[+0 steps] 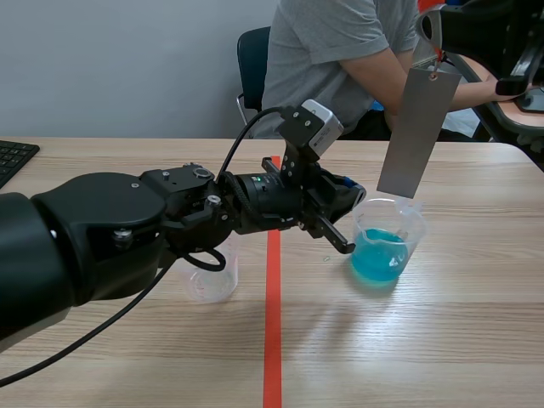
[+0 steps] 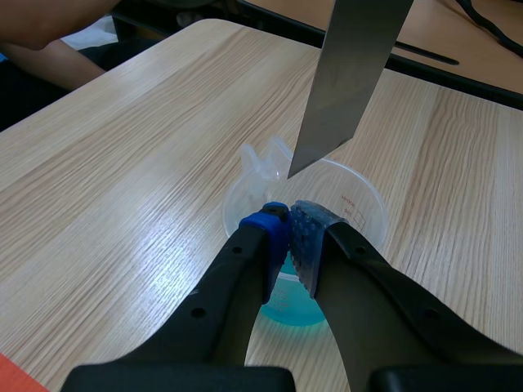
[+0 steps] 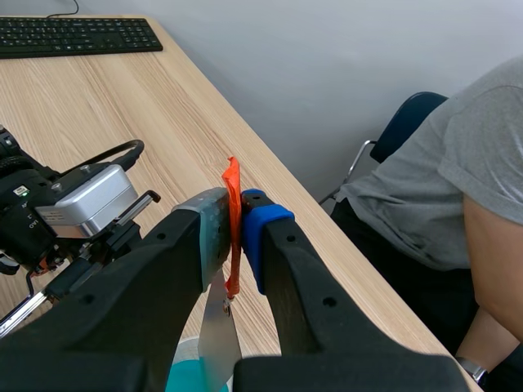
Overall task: Do the redox reaction experiment.
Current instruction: 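Point at the plate with the left hand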
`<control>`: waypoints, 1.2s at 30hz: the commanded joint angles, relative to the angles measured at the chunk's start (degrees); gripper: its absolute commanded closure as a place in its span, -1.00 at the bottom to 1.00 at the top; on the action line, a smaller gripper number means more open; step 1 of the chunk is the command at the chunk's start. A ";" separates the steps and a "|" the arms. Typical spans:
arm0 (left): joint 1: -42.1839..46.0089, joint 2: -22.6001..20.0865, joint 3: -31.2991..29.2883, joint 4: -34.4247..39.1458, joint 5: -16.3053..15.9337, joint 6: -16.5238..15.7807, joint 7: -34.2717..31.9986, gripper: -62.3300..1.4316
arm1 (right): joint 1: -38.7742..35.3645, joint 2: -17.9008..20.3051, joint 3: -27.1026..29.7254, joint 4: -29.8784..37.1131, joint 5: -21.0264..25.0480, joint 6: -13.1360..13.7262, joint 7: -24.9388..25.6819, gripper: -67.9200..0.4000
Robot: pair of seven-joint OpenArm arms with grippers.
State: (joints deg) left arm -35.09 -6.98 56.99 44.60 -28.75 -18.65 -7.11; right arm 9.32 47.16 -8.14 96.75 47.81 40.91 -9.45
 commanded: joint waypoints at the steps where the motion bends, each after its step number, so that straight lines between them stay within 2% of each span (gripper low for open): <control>1: -0.98 0.57 -0.31 1.09 -0.59 0.04 -0.94 0.82 | 1.14 0.76 0.17 0.42 0.42 -0.39 0.81 0.94; 19: -0.96 -0.42 -0.33 1.09 -0.74 0.04 -2.49 0.82 | 1.14 0.76 0.17 0.42 0.42 -0.39 0.83 0.94; 23: -0.76 -2.80 -0.33 1.84 -3.30 0.04 -2.43 0.82 | 1.14 0.76 0.17 0.42 0.42 -0.39 0.83 0.94; 26: 0.79 -7.65 -0.50 6.03 -5.29 0.04 -2.27 0.82 | 1.14 0.76 0.17 0.42 0.42 -0.39 0.83 0.94; 30: 4.48 -17.57 -1.42 15.04 -8.28 0.11 -2.25 0.82 | 1.14 0.76 0.17 0.42 0.42 -0.39 0.83 0.94; 32: 7.34 -22.97 -3.28 19.45 -9.62 0.37 -2.25 0.82 | 1.14 0.76 0.17 0.42 0.42 -0.39 0.81 0.94; 36: 15.39 -33.05 -9.70 27.06 -9.92 1.66 -2.27 0.82 | 1.14 0.76 0.17 0.42 0.42 -0.39 0.83 0.94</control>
State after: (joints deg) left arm -20.71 -39.48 49.04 71.40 -38.11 -16.64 -8.67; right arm 9.32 47.16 -8.14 96.75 47.81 40.82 -9.47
